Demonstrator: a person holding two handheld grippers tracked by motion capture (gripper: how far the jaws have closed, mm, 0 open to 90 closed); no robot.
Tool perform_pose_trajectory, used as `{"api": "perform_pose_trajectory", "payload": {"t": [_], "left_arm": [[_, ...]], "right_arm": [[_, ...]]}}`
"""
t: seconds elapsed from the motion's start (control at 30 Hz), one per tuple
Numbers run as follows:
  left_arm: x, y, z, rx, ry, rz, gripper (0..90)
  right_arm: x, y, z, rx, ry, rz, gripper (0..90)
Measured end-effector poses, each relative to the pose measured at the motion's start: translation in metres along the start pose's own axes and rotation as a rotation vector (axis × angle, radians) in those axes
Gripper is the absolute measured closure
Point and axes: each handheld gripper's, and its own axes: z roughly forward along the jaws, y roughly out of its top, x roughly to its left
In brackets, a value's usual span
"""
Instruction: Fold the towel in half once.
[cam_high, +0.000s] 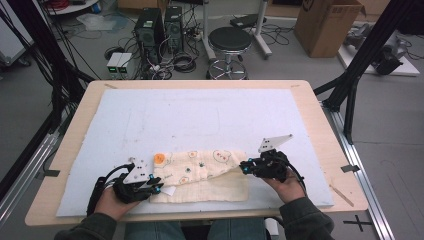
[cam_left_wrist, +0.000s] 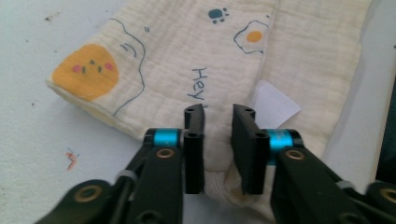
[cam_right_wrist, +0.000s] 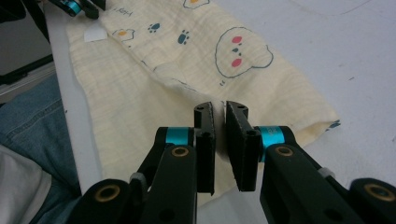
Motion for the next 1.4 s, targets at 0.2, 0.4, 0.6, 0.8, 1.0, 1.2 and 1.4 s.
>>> {"api": "perform_pose_trajectory", "payload": {"t": [0.2,0.4,0.6,0.8,1.0,1.2,1.4], "left_arm": [[-0.001,0.001,-0.004,-0.032,0.014,0.005,87.0],[-0.003,0.000,-0.017,-0.066,0.027,0.010,87.3],[-0.007,-0.005,-0.029,-0.081,0.033,0.006,87.4],[-0.016,-0.009,-0.034,-0.079,0.026,0.018,87.4],[-0.026,-0.011,-0.035,-0.075,0.014,0.038,87.4],[-0.029,-0.013,-0.036,-0.061,0.009,0.042,87.4],[-0.031,-0.016,-0.035,-0.058,-0.009,0.038,87.3]], "right_arm": [[0.003,0.000,0.000,-0.001,0.005,-0.007,82.0],[0.013,0.001,-0.005,-0.007,0.020,-0.022,82.0],[0.023,-0.004,-0.013,0.002,0.018,-0.033,82.0],[0.032,-0.012,-0.014,0.035,0.023,-0.051,81.8],[0.038,-0.019,-0.014,0.052,0.032,-0.055,81.7],[0.044,-0.026,-0.012,0.077,0.037,-0.067,81.7],[0.046,-0.032,-0.009,0.096,0.058,-0.071,80.5]]}}
